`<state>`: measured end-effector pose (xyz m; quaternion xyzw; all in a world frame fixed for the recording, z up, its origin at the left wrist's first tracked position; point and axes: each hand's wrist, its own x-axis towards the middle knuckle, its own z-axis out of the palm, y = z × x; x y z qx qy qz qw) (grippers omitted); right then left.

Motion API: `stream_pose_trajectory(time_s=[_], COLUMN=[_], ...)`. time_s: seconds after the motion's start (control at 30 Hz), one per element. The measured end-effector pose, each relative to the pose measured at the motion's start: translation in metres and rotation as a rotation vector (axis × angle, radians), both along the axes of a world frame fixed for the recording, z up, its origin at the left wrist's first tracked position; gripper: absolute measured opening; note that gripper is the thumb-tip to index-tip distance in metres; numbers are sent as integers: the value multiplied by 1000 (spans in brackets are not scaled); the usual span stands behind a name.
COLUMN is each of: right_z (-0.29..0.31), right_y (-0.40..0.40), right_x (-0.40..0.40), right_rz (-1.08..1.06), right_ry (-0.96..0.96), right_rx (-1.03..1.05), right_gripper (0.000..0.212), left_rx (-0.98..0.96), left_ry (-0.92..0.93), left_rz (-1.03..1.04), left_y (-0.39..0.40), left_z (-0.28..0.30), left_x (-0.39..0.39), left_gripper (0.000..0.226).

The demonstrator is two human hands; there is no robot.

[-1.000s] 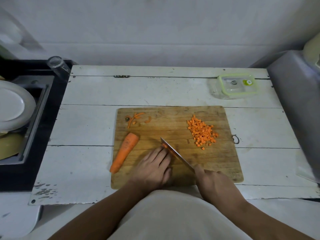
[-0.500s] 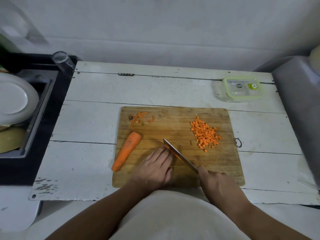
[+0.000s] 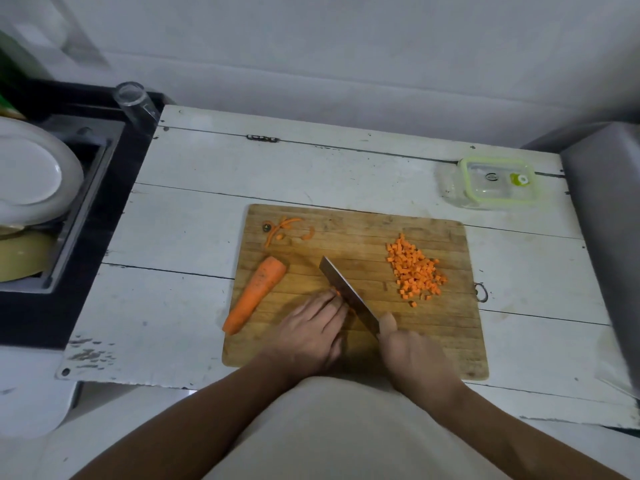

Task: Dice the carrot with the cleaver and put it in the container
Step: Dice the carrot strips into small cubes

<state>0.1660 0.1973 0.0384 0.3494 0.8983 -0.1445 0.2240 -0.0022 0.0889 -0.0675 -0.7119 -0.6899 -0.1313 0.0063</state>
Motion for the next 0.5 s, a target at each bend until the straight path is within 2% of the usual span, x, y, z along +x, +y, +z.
stream_pose_trajectory(time_s=[0.07,0.17,0.3,0.5], right_z=[-3,1,11,10], right_y=[-1,1,-2,-6], right_x=[-5,-3,7,14], right_rz=[11,-88,-159,-97], right_ry=[34,107,169,151], right_rx=[28,-19,-27,20], right_gripper=[16,5,14,13], left_rx=[-1,-19,-32,-11], left_ry=[-7,-33,-54,-62], left_rz=[1,32,45,91], left_y=[-2,-5,-17,-20], left_z=[-2,-3,-5,-5], left_x=[1,2,6,9], left_gripper=[51,52,53,55])
